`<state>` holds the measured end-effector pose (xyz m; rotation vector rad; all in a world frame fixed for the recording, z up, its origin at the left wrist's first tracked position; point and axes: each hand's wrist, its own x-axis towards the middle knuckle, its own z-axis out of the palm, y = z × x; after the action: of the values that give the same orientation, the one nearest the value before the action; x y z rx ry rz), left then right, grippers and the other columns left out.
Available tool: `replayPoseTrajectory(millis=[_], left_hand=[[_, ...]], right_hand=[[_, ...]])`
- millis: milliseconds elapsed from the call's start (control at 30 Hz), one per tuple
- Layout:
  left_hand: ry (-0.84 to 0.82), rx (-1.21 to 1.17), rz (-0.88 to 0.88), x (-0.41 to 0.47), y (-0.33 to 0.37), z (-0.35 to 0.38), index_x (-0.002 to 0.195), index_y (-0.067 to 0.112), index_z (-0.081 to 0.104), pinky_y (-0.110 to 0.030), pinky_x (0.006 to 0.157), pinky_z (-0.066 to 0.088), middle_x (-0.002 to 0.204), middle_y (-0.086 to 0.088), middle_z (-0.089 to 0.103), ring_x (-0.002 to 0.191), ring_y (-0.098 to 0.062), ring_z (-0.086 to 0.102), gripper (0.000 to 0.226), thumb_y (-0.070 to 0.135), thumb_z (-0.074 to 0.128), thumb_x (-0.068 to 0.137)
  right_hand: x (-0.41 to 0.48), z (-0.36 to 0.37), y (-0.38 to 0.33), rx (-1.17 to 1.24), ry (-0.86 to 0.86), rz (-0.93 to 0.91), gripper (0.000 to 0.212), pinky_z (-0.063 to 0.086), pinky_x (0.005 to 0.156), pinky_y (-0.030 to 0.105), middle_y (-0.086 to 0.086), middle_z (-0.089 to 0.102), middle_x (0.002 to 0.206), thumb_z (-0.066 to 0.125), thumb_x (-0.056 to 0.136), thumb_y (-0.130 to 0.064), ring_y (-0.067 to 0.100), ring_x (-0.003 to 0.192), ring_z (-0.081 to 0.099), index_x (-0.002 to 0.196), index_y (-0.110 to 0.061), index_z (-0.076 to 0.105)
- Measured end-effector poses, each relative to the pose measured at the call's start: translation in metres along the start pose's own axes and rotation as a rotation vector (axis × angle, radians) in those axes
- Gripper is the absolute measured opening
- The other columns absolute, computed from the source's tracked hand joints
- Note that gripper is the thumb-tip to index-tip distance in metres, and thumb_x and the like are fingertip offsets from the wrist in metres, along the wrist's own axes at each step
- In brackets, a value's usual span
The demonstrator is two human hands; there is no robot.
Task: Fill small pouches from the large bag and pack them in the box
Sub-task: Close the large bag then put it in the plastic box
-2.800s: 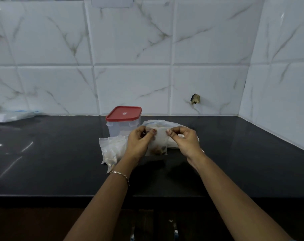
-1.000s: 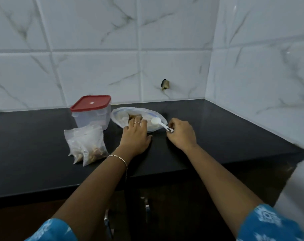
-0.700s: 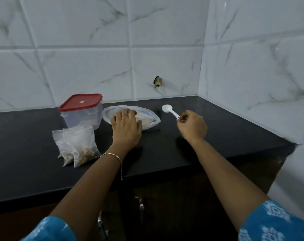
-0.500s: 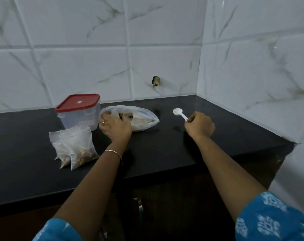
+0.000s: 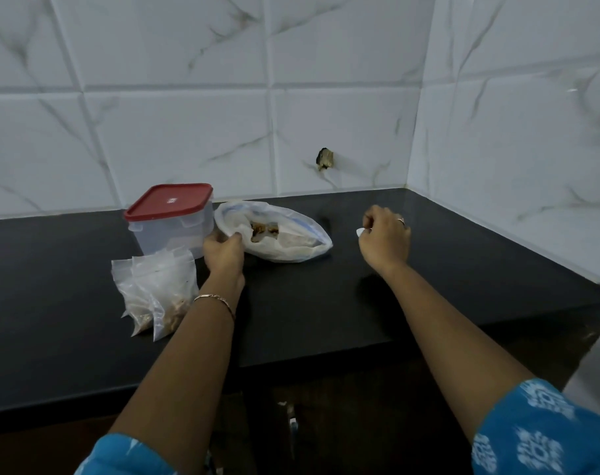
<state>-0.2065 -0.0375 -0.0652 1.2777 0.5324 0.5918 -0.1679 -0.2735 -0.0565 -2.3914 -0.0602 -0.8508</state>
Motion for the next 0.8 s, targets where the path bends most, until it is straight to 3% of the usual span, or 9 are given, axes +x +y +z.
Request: replayPoseTrajectory(millis=[267,433,567,667,733,800], left_hand=[[0.039,0.002,0.061,0.007,0.001,0.001,0.123,0.02,0.06,-0.045,0.098,0.05,0.117,-0.005,0.066,0.109,-0.026,0.061,0.03,0.027,0.052,0.095],[0.123,0.04,0.138,0.014,0.004,0.006,0.117,0.018,0.062,-0.047,0.095,0.051,0.113,-0.008,0.068,0.105,-0.027,0.063,0.028,0.032,0.049,0.098],[0.101,0.036,0.149,0.017,0.004,0.006,0.115,0.015,0.063,-0.04,0.091,0.054,0.108,-0.006,0.067,0.1,-0.023,0.063,0.024,0.025,0.05,0.097],[0.087,0.046,0.162,0.018,0.004,0.005,0.109,0.018,0.06,-0.028,0.072,0.055,0.103,-0.004,0.065,0.094,-0.021,0.064,0.018,0.016,0.048,0.096],[0.071,0.007,0.15,0.016,0.005,0.004,0.118,0.014,0.057,-0.021,0.056,0.054,0.104,-0.004,0.063,0.084,-0.015,0.064,0.024,0.012,0.047,0.096],[0.077,-0.021,0.136,0.015,0.005,0.003,0.122,0.015,0.052,-0.022,0.055,0.056,0.105,-0.005,0.062,0.08,-0.014,0.063,0.027,0.011,0.048,0.096]], right_hand=[[0.0,0.031,-0.027,0.124,-0.119,0.068,0.019,0.032,0.064,0.031,0.0,0.054,0.077,0.04,0.09,-0.001,0.025,0.075,0.051,0.079,-0.015,0.048],[0.003,0.042,-0.029,0.172,-0.248,0.094,0.024,0.037,0.069,0.032,0.005,0.061,0.092,0.036,0.099,-0.024,0.024,0.082,0.053,0.094,-0.012,0.056],[0.005,0.042,-0.028,0.21,-0.414,0.085,0.033,0.041,0.073,0.031,-0.001,0.061,0.097,0.056,0.088,-0.043,0.019,0.087,0.056,0.108,-0.017,0.058],[0.005,0.04,-0.025,0.197,-0.455,0.047,0.032,0.045,0.072,0.029,0.0,0.063,0.092,0.071,0.078,-0.032,0.018,0.084,0.059,0.104,-0.016,0.064],[0.004,0.037,-0.025,0.333,-0.41,0.11,0.018,0.05,0.071,0.031,0.0,0.067,0.088,0.072,0.078,-0.021,0.018,0.082,0.062,0.095,-0.015,0.068],[0.006,0.032,-0.025,0.562,-0.341,0.234,0.006,0.048,0.063,0.028,-0.001,0.066,0.079,0.071,0.079,-0.017,0.015,0.076,0.061,0.082,-0.016,0.066]])
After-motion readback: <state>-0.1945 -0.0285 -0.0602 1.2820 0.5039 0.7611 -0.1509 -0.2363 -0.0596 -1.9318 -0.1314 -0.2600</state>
